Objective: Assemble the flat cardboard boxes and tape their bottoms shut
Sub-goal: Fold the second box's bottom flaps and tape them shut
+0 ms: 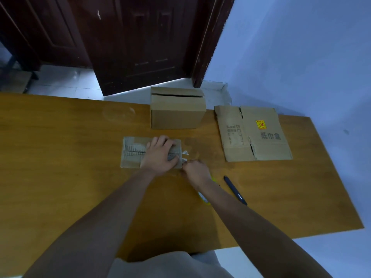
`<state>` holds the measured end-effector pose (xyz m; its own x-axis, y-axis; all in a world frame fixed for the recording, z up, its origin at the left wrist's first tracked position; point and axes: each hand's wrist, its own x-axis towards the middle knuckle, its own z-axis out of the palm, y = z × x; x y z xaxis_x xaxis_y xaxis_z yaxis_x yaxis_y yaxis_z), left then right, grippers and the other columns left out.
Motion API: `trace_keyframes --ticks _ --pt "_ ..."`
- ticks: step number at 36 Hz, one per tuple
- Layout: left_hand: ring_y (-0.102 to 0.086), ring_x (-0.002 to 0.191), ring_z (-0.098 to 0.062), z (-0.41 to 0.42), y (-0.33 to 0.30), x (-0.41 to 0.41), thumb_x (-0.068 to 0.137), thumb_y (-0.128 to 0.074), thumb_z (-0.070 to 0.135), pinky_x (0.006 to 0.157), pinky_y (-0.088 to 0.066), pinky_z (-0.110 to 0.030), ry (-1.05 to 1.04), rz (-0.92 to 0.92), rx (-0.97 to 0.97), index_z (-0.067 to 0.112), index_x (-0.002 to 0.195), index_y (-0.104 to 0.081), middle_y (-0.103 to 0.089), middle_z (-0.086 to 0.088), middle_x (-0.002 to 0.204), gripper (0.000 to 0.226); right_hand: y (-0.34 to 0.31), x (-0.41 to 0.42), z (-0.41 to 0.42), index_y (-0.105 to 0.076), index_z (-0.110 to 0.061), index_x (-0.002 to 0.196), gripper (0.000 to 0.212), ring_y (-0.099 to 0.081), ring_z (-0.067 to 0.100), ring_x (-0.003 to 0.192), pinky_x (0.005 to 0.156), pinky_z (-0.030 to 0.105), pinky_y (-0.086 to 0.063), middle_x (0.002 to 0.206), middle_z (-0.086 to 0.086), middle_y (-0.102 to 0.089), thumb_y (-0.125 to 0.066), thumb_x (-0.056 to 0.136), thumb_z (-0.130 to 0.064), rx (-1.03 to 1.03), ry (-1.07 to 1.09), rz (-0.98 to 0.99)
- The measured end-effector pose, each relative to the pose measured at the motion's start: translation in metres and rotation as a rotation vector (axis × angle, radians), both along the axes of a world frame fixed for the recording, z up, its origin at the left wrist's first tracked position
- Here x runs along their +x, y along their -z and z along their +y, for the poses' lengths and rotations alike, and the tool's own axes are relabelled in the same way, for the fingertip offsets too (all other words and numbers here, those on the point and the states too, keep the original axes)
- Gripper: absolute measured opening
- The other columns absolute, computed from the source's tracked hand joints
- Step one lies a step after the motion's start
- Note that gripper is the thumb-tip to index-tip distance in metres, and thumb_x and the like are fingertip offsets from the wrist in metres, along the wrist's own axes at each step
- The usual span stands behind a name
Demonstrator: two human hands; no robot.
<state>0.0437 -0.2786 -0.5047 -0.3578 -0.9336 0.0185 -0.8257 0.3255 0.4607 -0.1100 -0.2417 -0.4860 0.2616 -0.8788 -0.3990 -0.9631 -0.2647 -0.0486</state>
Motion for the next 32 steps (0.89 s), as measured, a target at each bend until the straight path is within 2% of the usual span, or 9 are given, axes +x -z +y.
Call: trace_keyframes --ticks 4,8,12,16,19,21,25,30,32 --pt "-0.034 0.113 -0.023 0.000 0.000 0.001 0.074 -0.025 0.061 0.088 -0.024 -0.033 0.009 -0.012 0.021 0.019 0.125 -0.049 -0.041 -0.003 0.121 0.070 0.000 -0.003 -0.008 -0.068 -0.016 0.104 0.026 -0.054 0.024 0.109 0.098 0.037 -0.032 0.108 0.005 -0.066 -0.048 0.096 -0.030 -0.024 -0.074 0.063" --pt "-0.034 0.115 -0.023 -0.001 0.000 0.001 0.080 -0.038 0.053 0.087 -0.022 -0.032 0.013 -0.023 0.025 0.019 0.126 -0.048 -0.040 -0.004 0.122 0.058 0.002 -0.004 -0.012 -0.068 -0.016 0.107 0.027 -0.051 0.023 0.113 0.103 0.035 -0.028 0.109 0.003 -0.066 -0.051 0.095 -0.033 -0.049 -0.136 0.111" --pt "-0.034 0.114 -0.023 0.000 -0.001 0.000 0.080 -0.040 0.051 0.088 -0.023 -0.032 0.017 -0.022 0.033 0.018 0.125 -0.049 -0.041 -0.004 0.121 0.056 0.003 -0.006 -0.012 -0.067 -0.016 0.111 0.030 -0.050 0.023 0.118 0.113 0.037 -0.019 0.112 0.001 -0.066 -0.049 0.095 -0.033 -0.060 -0.198 0.145" --pt "-0.034 0.113 -0.023 -0.001 0.002 -0.001 0.083 -0.047 0.048 0.087 -0.023 -0.032 0.007 -0.017 0.012 0.017 0.123 -0.049 -0.041 -0.003 0.120 0.051 0.000 -0.008 -0.016 -0.068 -0.017 0.107 0.029 -0.050 0.022 0.117 0.113 0.039 -0.020 0.109 0.000 -0.067 -0.049 0.095 -0.035 -0.040 -0.239 0.160" --pt "-0.036 0.110 -0.024 0.000 0.001 -0.002 0.076 -0.032 0.057 0.084 -0.022 -0.032 0.001 -0.025 0.006 0.016 0.120 -0.051 -0.042 -0.003 0.118 0.063 0.000 -0.009 -0.021 -0.070 -0.021 0.105 0.030 -0.047 0.022 0.120 0.115 0.043 -0.018 0.109 -0.001 -0.067 -0.049 0.094 -0.040 -0.011 -0.271 0.178" --pt "-0.035 0.110 -0.024 0.000 0.000 -0.003 0.075 -0.031 0.057 0.084 -0.023 -0.033 0.002 -0.026 0.006 0.016 0.120 -0.050 -0.042 -0.003 0.119 0.064 0.001 -0.010 -0.024 -0.070 -0.022 0.105 0.031 -0.046 0.023 0.122 0.115 0.045 -0.017 0.109 0.000 -0.066 -0.048 0.093 -0.041 -0.014 -0.329 0.214" --pt "-0.035 0.112 -0.024 0.000 -0.001 -0.003 0.077 -0.039 0.051 0.088 -0.024 -0.034 0.001 -0.031 0.013 0.016 0.122 -0.048 -0.041 -0.004 0.120 0.058 -0.002 -0.012 -0.036 -0.066 -0.019 0.107 0.034 -0.049 0.023 0.119 0.112 0.043 -0.021 0.112 0.001 -0.065 -0.051 0.091 -0.045 -0.059 -0.335 0.240" --pt "-0.034 0.111 -0.024 0.000 -0.003 -0.003 0.076 -0.040 0.050 0.085 -0.022 -0.033 0.001 -0.037 0.020 0.016 0.122 -0.047 -0.040 -0.004 0.120 0.058 -0.006 -0.006 -0.056 -0.069 -0.021 0.095 0.023 -0.060 0.020 0.105 0.102 0.036 -0.029 0.100 0.000 -0.069 -0.055 0.090 -0.038 -0.044 -0.322 0.252" --pt "-0.034 0.111 -0.024 -0.001 -0.003 -0.004 0.075 -0.041 0.050 0.086 -0.023 -0.033 -0.004 -0.032 0.027 0.017 0.121 -0.047 -0.040 -0.004 0.120 0.057 -0.008 -0.004 -0.059 -0.069 -0.019 0.094 0.022 -0.063 0.022 0.102 0.098 0.034 -0.033 0.101 0.003 -0.069 -0.057 0.089 -0.036 -0.018 -0.258 0.242"
